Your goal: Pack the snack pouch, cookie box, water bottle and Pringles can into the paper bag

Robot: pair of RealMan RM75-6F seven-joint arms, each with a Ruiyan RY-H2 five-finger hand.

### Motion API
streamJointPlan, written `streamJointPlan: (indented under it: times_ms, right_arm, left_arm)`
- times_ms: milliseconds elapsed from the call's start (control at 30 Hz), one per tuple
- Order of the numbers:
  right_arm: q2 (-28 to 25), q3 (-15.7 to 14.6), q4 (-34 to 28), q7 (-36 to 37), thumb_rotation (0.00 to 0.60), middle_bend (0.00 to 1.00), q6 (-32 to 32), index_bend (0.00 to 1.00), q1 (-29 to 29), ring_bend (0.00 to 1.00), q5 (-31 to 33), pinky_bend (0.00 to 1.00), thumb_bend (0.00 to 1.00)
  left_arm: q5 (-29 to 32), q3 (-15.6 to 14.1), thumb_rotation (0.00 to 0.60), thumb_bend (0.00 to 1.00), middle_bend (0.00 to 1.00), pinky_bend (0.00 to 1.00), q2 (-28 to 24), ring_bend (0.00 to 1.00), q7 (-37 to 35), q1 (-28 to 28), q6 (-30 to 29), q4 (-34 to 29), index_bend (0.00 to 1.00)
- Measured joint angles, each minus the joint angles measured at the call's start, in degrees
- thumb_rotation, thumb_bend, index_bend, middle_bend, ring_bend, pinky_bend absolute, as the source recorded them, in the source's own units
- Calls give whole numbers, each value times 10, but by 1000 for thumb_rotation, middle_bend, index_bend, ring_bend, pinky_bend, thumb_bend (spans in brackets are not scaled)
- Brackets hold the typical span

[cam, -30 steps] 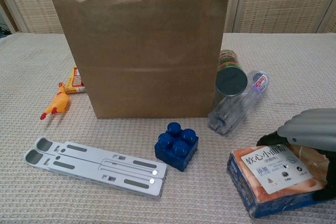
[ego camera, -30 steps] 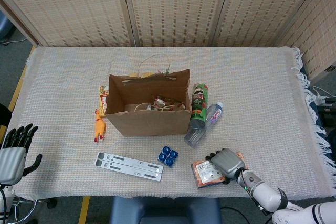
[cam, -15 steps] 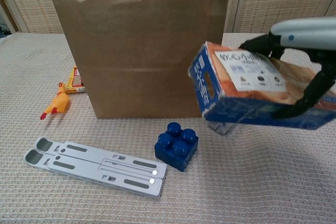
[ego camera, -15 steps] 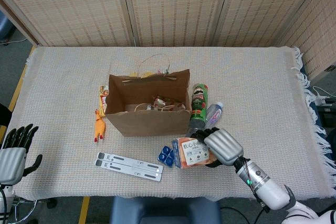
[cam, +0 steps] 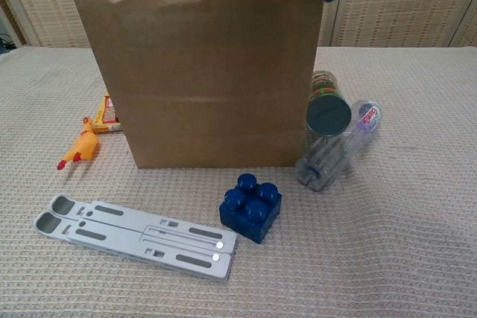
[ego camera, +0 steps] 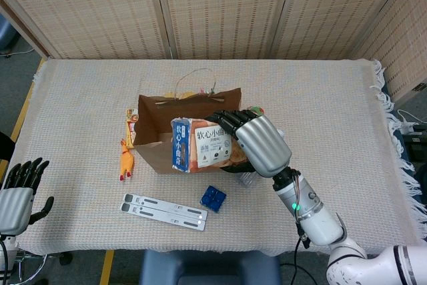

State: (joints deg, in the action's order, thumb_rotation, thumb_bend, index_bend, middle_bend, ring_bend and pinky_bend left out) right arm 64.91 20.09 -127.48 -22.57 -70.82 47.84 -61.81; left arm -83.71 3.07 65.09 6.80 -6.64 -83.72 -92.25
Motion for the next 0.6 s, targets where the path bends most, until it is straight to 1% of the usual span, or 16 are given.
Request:
streamJointPlan:
  times_ms: [67, 200, 267, 400, 500, 600]
  right_arm:
    - [24, 11, 13, -26, 600, 527, -4, 521, 21, 530, 26, 650, 276]
    - [83, 34, 62, -80, 600, 527, -15, 517, 69, 529, 80, 649, 276]
    - [107, 44, 87, -93, 600, 528, -21, 512, 87, 528, 97, 648, 276]
    - [161, 70, 141, -100, 600, 527, -37, 492, 118, 525, 119, 647, 276]
    - [190, 78, 173, -99, 600, 527, -44, 487, 133, 524, 129, 645, 276]
    - [210, 81, 194, -93, 600, 527, -50, 484, 141, 524, 127, 645, 276]
  left_arm:
    - [0, 0, 600, 381, 0, 0, 0, 0, -1, 0, 0, 0, 55]
    - [-1, 0, 600, 381, 0, 0, 0, 0, -4, 0, 1, 1, 55]
    - [-1, 0, 600, 381, 0, 0, -1, 0, -6, 0, 1, 2, 55]
    - [-2, -1, 600, 381, 0, 0, -2, 0, -11, -1, 2, 3, 55]
    - [-4, -1, 600, 381, 0, 0, -3, 0, -15, -2, 4, 3, 55]
    - [-5, -2, 600, 381, 0, 0, -4, 0, -19, -2, 5, 4, 56]
